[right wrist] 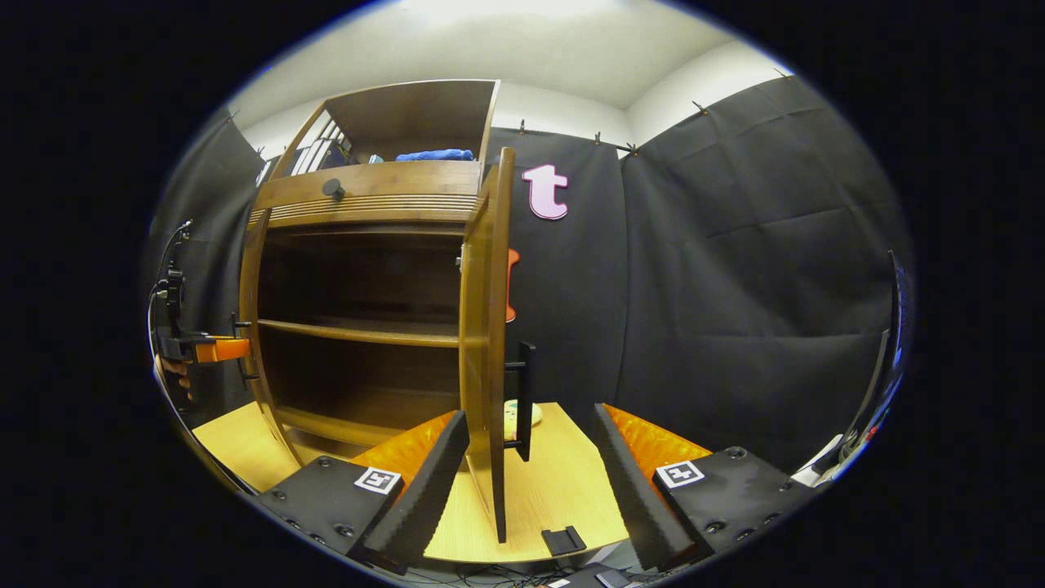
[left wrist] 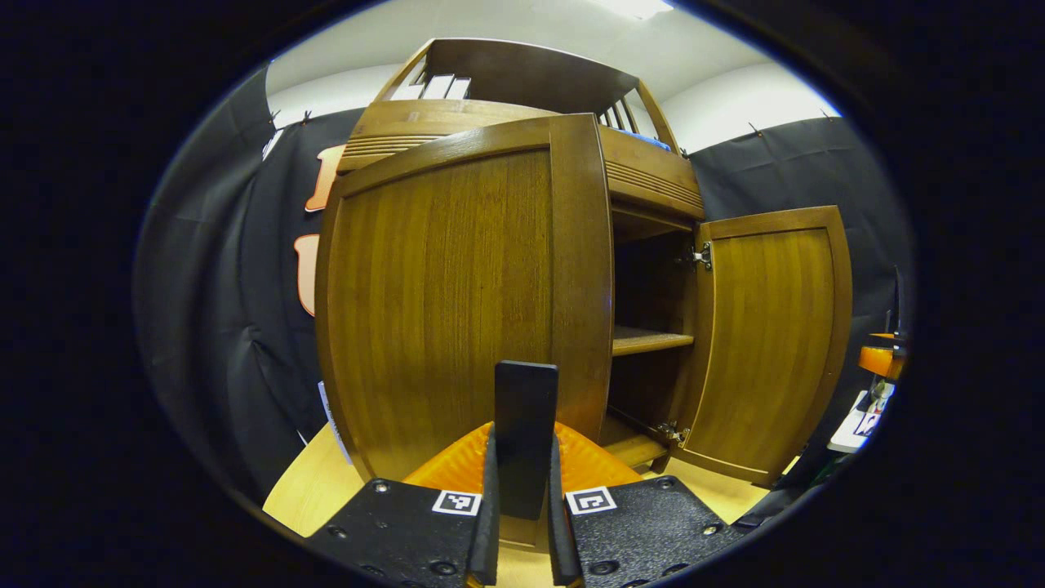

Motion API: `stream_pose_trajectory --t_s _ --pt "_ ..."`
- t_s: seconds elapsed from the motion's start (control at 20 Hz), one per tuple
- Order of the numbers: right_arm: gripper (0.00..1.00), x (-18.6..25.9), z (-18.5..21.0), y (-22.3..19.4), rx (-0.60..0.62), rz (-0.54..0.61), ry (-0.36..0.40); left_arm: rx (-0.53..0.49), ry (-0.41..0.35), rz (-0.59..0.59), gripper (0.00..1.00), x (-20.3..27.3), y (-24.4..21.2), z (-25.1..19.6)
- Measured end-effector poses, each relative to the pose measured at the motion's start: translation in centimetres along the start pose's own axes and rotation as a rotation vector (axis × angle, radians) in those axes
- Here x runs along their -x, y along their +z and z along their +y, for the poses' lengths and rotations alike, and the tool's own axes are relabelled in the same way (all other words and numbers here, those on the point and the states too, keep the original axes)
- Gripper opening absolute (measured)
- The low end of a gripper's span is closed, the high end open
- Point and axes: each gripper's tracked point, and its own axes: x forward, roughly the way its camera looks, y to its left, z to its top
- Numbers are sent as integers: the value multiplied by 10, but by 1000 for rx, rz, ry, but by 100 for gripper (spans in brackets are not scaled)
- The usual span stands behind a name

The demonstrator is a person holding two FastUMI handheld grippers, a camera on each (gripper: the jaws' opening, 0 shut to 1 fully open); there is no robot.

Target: Open the right door of the double-door shoe cabinet with the right hand, and open the left door with the left hand.

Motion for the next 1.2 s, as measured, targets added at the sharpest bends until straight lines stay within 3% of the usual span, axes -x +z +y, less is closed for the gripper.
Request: stream_pose_trajectory --t_s 0.05,0.25,0.7,1.2 --pt "100 1 1 1 2 -3 3 4 -1 -3 23 4 0 4" --pt "100 1 9 4 2 -7 14 4 -7 -7 26 21 2 15" --pt "98 0 23 6 8 -8 36 1 9 -14 18 53 0 35" --pt "100 -4 37 1 -11 -1 69 15 86 -32 16 86 -2 70"
